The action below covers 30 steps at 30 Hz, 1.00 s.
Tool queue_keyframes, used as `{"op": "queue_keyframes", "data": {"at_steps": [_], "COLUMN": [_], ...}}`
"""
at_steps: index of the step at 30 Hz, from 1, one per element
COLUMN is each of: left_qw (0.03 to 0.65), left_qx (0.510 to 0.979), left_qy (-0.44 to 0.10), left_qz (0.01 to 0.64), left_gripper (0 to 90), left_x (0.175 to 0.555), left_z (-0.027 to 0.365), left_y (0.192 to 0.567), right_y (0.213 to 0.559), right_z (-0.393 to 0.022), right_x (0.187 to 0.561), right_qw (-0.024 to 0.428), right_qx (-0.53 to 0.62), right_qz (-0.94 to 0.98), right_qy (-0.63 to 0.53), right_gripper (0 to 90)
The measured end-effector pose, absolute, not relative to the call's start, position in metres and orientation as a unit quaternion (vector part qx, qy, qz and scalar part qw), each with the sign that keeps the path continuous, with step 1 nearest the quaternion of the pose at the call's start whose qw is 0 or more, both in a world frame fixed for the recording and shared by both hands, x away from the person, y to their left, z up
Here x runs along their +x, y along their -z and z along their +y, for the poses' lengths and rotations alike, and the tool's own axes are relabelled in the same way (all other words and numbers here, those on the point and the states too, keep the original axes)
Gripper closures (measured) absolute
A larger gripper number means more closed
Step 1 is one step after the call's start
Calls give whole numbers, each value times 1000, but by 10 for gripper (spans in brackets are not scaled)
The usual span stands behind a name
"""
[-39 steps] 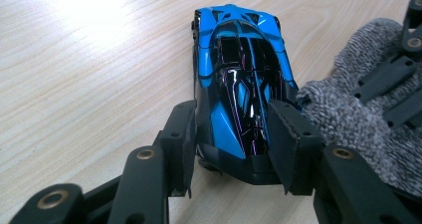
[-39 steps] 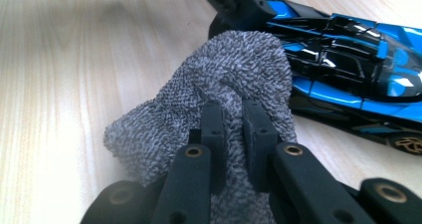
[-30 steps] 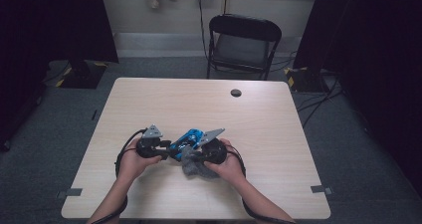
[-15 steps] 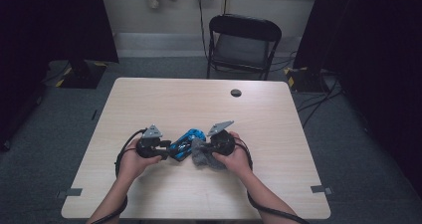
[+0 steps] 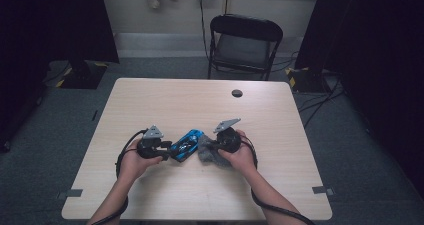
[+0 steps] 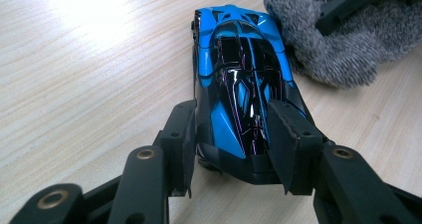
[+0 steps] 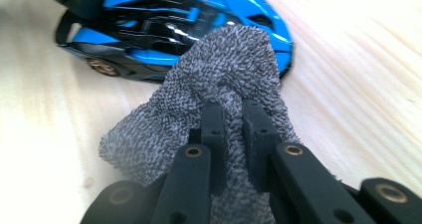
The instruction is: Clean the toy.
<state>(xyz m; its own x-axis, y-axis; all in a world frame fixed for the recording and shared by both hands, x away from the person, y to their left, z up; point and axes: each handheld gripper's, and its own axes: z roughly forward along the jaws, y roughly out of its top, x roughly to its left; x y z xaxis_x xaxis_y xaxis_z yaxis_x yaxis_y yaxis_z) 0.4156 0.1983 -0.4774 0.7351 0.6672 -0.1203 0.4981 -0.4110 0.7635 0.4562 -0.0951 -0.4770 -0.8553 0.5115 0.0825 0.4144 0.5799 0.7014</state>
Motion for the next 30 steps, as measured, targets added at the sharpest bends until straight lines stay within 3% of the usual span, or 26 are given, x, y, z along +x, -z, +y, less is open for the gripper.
{"op": "queue_keyframes", "data": {"at_steps": [8, 19, 30], "left_qw": [413, 413, 412], "left_qx": [835, 835, 835], "left_qy": [-104, -104, -107], "left_qz": [349, 350, 348], "left_gripper": [561, 560, 561], "left_x": [415, 415, 415], "left_z": [199, 198, 197], "left_y": [477, 477, 477], "right_y": [476, 469, 470], "right_z": [-109, -108, -64], "right_x": [466, 441, 405], "right_qw": [77, 67, 28], "right_qx": [289, 250, 177], "right_qz": [877, 887, 904], "right_qy": [-376, -383, -389], "right_gripper": [822, 822, 822]}}
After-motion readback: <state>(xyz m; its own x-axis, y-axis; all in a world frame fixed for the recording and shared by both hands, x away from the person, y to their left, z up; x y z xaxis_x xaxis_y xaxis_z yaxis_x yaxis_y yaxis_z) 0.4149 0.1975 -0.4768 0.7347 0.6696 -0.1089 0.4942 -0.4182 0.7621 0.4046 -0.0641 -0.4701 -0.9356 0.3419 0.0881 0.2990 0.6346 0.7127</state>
